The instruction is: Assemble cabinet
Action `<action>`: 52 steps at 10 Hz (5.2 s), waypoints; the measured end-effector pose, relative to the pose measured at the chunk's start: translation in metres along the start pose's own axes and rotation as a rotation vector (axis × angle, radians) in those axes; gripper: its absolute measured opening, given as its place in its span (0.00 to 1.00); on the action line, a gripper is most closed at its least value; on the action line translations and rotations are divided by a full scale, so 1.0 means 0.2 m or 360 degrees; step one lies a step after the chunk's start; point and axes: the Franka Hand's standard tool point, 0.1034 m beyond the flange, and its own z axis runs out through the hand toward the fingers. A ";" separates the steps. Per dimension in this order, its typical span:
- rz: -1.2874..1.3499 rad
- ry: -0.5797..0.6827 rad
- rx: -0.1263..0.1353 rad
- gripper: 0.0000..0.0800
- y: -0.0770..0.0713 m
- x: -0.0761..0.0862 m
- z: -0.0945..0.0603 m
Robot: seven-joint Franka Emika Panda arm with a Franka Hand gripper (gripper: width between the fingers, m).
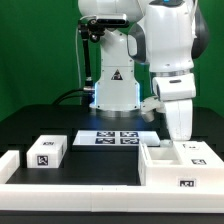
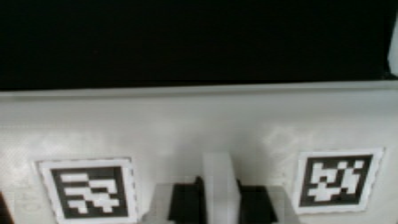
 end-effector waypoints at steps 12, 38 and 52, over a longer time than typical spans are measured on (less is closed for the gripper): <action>-0.0008 -0.0096 0.0035 0.08 -0.02 -0.26 -0.20; -0.0088 0.0076 -0.0049 0.08 0.14 -0.24 -0.28; -0.0065 0.0116 -0.0074 0.08 0.29 -0.22 -0.27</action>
Offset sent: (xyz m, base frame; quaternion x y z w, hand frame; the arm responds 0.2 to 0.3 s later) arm -0.0095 -0.0243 0.0480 0.0169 -0.0233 -0.0455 0.9986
